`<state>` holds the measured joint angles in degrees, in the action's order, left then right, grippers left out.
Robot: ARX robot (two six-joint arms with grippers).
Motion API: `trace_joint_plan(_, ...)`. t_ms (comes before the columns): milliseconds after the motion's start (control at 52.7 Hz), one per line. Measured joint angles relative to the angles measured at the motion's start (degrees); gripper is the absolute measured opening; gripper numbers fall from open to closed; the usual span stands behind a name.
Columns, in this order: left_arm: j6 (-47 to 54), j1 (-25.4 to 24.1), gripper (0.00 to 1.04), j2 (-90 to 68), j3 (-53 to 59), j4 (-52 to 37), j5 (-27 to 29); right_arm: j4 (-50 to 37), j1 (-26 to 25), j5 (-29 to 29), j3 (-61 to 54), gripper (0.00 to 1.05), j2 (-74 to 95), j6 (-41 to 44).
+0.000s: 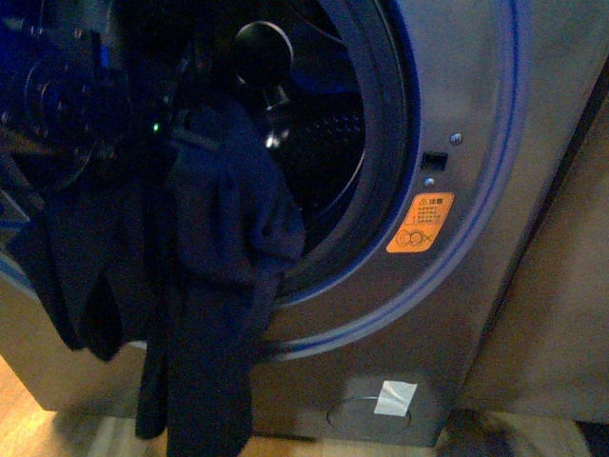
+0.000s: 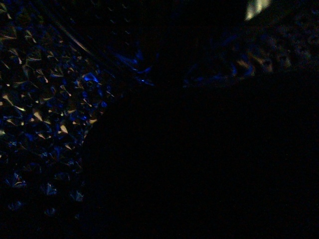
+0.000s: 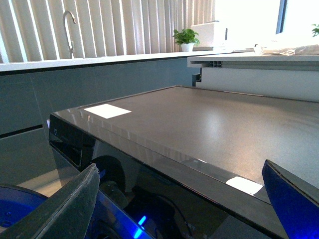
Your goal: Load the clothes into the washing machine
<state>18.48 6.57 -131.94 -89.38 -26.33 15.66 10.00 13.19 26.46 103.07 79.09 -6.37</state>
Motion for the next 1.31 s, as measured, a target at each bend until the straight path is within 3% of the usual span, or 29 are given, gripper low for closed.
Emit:
trace_joint_plan(171, -14.0, -0.2, 0.07, -4.7, -14.8, 13.9, 3.2, 0.0, 0.0, 0.0, 0.0, 0.97, 0.0, 0.0)
trace_joint_plan(455, -32.3, 1.2, 0.07, -10.1, -27.3, 24.0, 1.2, 0.0, 0.0, 0.0, 0.0, 0.97, 0.0, 0.0)
trace_joint_plan(1024, -38.8, 8.0, 0.07, -14.8, -40.4, 30.0, 1.4, 0.0, 0.0, 0.0, 0.0, 0.97, 0.0, 0.0)
trace_joint_plan(1309, -34.7, 7.9, 0.07, -16.6, -43.2, 27.4, 7.0, 0.0, 0.0, 0.0, 0.0, 0.97, 0.0, 0.0)
